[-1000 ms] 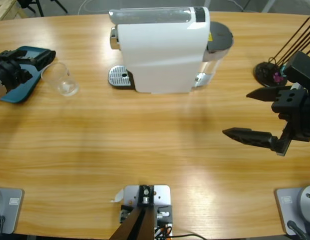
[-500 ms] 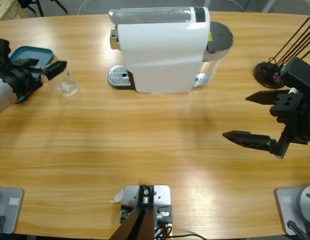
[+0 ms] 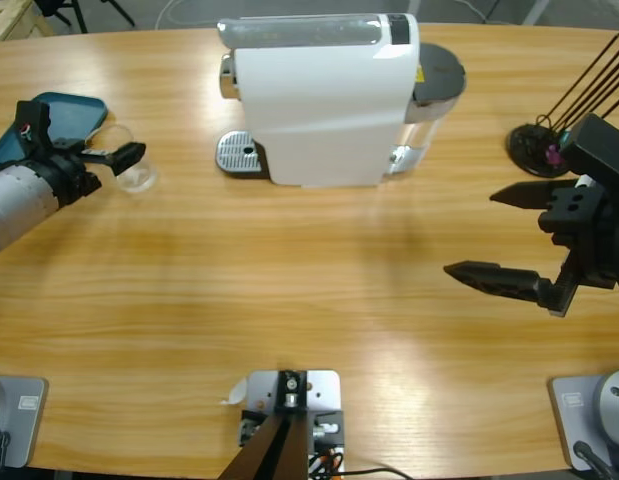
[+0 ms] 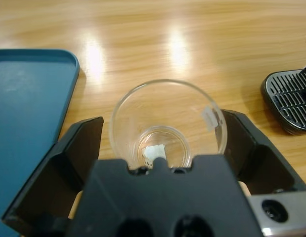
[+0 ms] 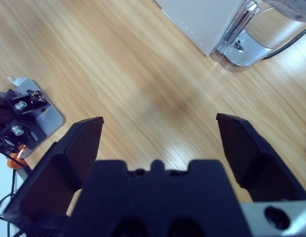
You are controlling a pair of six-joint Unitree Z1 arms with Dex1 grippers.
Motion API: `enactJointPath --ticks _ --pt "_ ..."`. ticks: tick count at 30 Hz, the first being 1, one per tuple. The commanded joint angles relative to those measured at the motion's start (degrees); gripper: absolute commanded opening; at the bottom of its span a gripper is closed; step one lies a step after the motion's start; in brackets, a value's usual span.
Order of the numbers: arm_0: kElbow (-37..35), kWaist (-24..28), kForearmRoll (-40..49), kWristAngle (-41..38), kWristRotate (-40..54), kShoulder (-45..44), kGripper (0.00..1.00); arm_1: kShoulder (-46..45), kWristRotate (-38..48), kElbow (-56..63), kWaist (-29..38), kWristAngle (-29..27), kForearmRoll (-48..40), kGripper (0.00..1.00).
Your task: Pour coffee
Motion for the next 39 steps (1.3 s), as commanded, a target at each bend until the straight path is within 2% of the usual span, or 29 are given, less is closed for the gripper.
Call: enactJointPath --ticks 1,5,9,12,13,14,15,19,24,30,32,35,39 --pt "0.94 0.35 -4.13 1.12 -1.48 4.91 0.954 0.8 -0.58 2.05 -0.75 0.97 -0.51 1.0" --pt "0.94 0.54 -5.34 1.14 -2.06 6.41 0.882 1.24 -0.58 2.09 -0.94 0.97 -0.74 0.992" --pt "1.11 0.54 -6.61 1.35 -2.17 7.5 0.856 1.49 -0.58 2.09 -1.35 1.06 -0.86 0.989" --pt "1.2 0.54 -7.21 1.65 -2.17 8.18 0.706 1.66 -0.58 2.17 -1.77 1.15 -1.0 0.987" --pt "1.2 0.54 -7.22 1.65 -2.17 8.31 0.576 1.68 -0.58 2.17 -1.8 1.15 -1.04 0.987" --pt "1.23 0.58 -7.28 1.65 -2.17 8.39 0.5 1.7 -0.58 2.17 -1.8 1.15 -1.04 0.987" --pt "1.29 0.56 -7.52 1.63 -2.13 8.57 0.48 1.77 -0.58 2.17 -1.8 1.15 -1.04 0.987" --pt "2.06 0.56 -9.26 -1.97 -1.41 8.34 0.48 1.86 -0.58 2.17 -1.98 1.22 -1.12 0.985" --pt "4.24 0.56 -9.88 -17.18 -0.67 -0.29 0.485 1.56 -0.77 2.54 -2.58 1.39 -1.58 0.982" --pt "3.38 1.74 -9.04 -23.31 -0.73 -5.7 0.485 0.47 -1.51 3.21 -4.07 2.48 -2.04 0.977" --pt "-0.07 4.65 -3.83 -25.42 -0.74 -9.82 0.485 0.13 -1.88 3.32 -4.74 2.91 -2.09 0.977" --pt "-14.96 8.98 21.2 -27.67 1.56 -14.49 0.49 0.1 -2.37 3.46 -5.14 3.56 -2.44 0.977" --pt "-26.8 10.68 36.07 -28.09 6.43 -14.23 0.49 -0.43 -2.42 3.67 -5.14 3.79 -2.53 0.977"
